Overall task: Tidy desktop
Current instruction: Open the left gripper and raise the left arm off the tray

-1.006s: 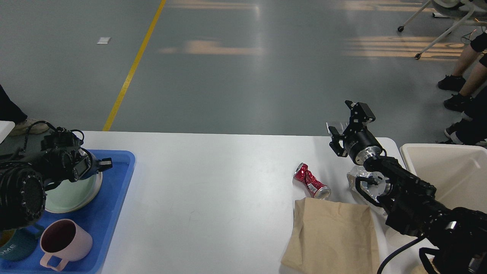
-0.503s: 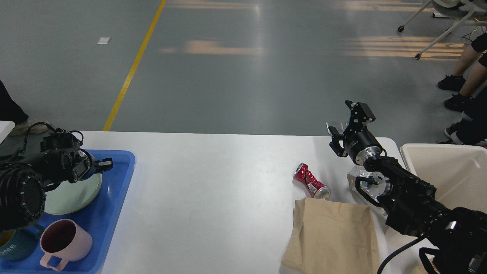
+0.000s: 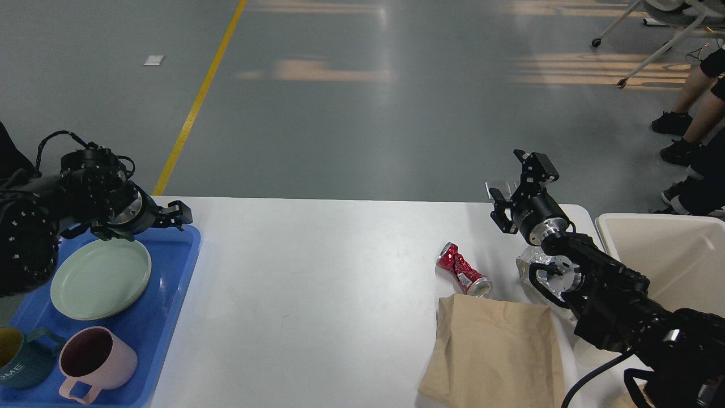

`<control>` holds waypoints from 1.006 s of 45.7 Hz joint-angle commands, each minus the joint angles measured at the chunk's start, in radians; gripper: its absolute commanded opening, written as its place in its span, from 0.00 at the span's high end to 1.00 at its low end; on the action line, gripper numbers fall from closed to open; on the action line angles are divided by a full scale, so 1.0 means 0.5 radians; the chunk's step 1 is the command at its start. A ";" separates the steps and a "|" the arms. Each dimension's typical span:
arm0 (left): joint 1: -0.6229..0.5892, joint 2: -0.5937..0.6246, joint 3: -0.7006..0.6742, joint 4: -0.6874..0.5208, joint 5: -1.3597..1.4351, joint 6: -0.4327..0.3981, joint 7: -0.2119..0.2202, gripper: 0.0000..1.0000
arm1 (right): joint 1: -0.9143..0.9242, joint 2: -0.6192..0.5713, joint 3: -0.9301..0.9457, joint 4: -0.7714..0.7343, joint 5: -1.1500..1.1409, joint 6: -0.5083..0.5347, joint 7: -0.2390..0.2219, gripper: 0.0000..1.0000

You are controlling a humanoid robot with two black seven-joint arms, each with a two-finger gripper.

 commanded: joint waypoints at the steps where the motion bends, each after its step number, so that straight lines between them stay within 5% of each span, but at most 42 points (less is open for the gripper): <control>1: -0.197 -0.012 -0.019 -0.036 0.000 -0.190 -0.005 0.04 | 0.000 0.000 0.000 -0.002 0.000 0.000 0.000 0.00; 16: -0.614 -0.009 -0.377 0.083 -0.012 -0.086 -0.005 0.04 | 0.000 0.000 0.000 0.001 0.000 0.000 0.000 0.00; 24: -0.608 -0.058 -0.884 0.341 0.006 0.211 -0.017 0.04 | 0.000 0.000 0.000 -0.002 0.000 0.000 0.000 0.00; 33: -0.611 -0.211 -0.988 0.467 0.003 0.521 -0.036 0.04 | 0.000 0.000 0.000 0.001 0.000 0.000 0.000 0.00; 46: -0.547 -0.297 -1.341 0.467 -0.009 0.567 -0.039 0.04 | 0.000 0.000 0.000 0.001 0.000 0.000 0.000 0.00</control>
